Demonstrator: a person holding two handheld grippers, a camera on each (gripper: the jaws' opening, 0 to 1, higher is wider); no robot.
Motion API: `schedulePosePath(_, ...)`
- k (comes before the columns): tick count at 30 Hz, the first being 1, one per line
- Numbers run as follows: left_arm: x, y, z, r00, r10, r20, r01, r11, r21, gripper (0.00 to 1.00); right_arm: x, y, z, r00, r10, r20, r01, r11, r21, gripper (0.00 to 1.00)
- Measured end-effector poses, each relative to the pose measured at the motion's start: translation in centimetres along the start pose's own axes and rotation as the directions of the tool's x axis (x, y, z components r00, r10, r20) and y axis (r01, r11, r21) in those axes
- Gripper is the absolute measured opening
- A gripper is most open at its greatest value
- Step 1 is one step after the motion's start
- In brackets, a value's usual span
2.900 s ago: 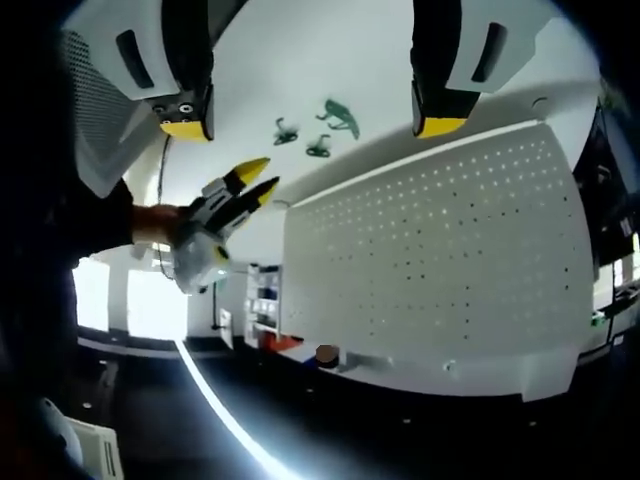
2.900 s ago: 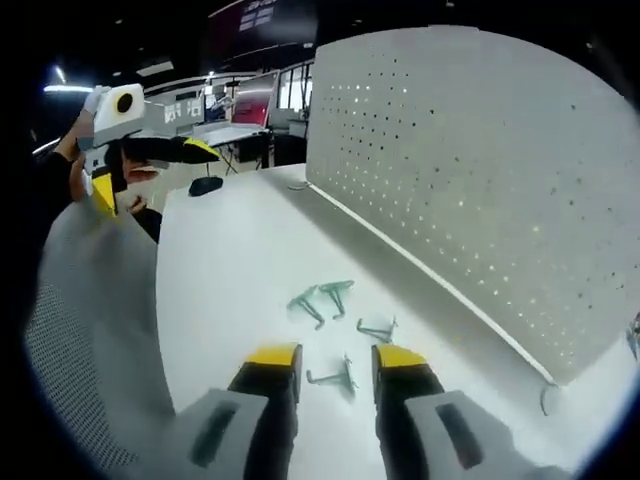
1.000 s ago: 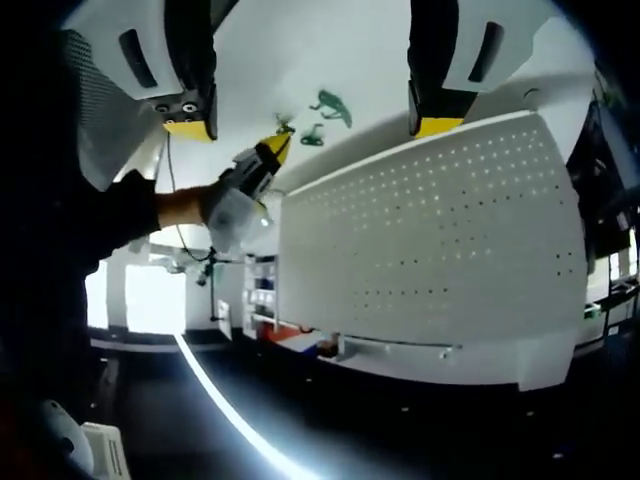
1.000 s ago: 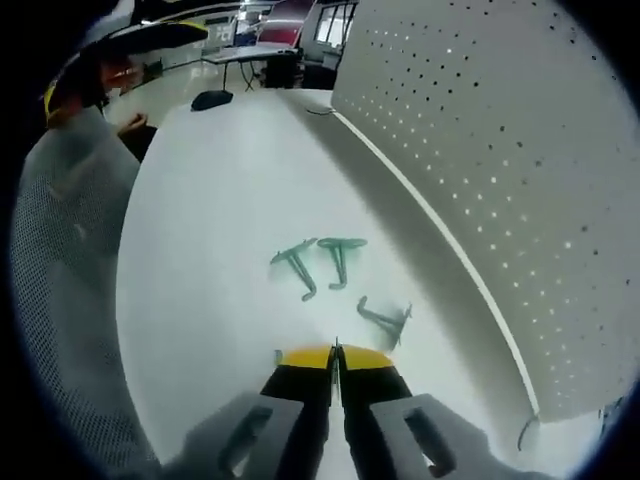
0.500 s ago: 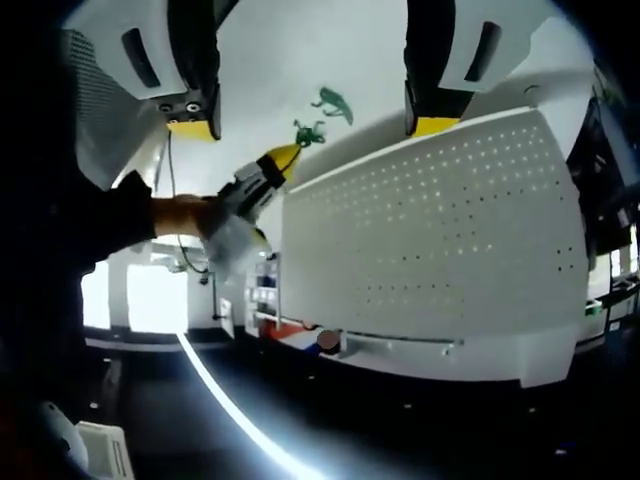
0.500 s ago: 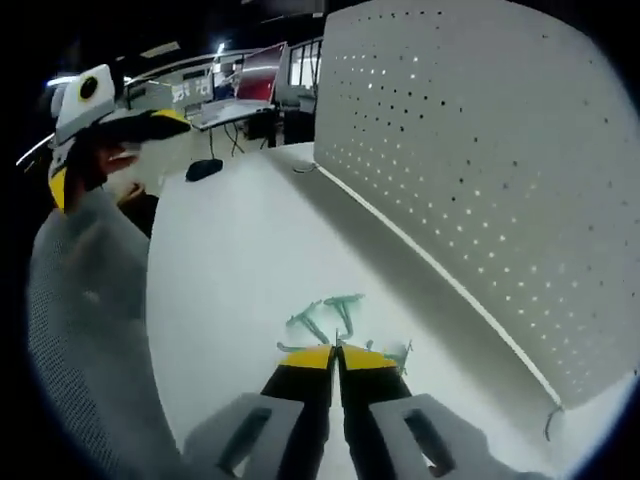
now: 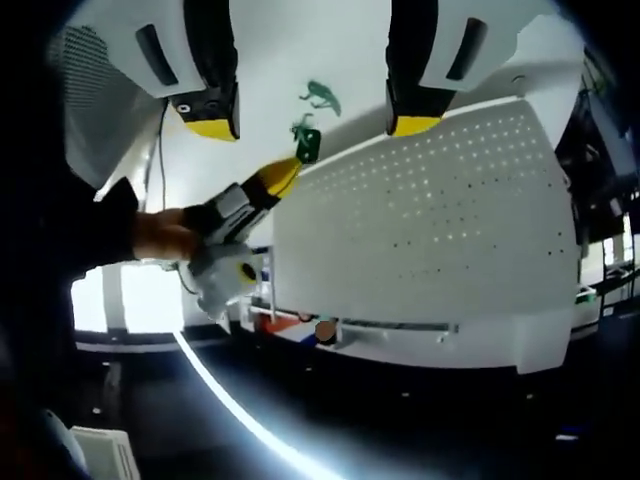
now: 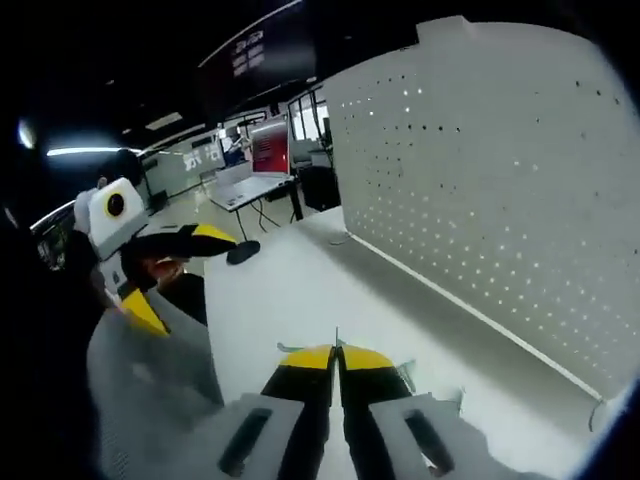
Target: Insert the hook assembly into the mounting plate slot until the hook locks in place.
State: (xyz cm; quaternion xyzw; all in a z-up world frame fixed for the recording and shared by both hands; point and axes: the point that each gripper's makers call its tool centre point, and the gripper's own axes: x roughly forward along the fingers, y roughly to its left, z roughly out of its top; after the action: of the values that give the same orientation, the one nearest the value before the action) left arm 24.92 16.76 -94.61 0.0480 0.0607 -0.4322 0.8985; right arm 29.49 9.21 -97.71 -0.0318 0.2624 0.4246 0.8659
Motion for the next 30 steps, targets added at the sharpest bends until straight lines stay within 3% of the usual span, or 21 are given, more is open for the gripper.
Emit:
schedulePosePath(10, -0.4, 0.7, 0.6, 0.998, 0.069, 0.011, -0.070, 0.993, 0.097, 0.43, 1.2, 4.8, 2.9, 0.986, 0.156, 0.063, -0.162, 0.981, 0.105, 0.00)
schedulePosePath(21, -0.6, 1.0, 0.6, 0.995, 0.103, 0.007, -0.102, 0.978, 0.180, 0.26, 2.0, 6.5, 2.8, 0.980, 0.188, 0.061, -0.195, 0.973, 0.121, 0.00)
schedulePosePath(30, 0.0, 0.6, -0.5, 0.991, 0.120, -0.064, -0.097, 0.953, 0.286, 0.13, 2.3, 7.2, 2.7, 0.978, 0.198, 0.060, -0.205, 0.969, 0.139, 0.00)
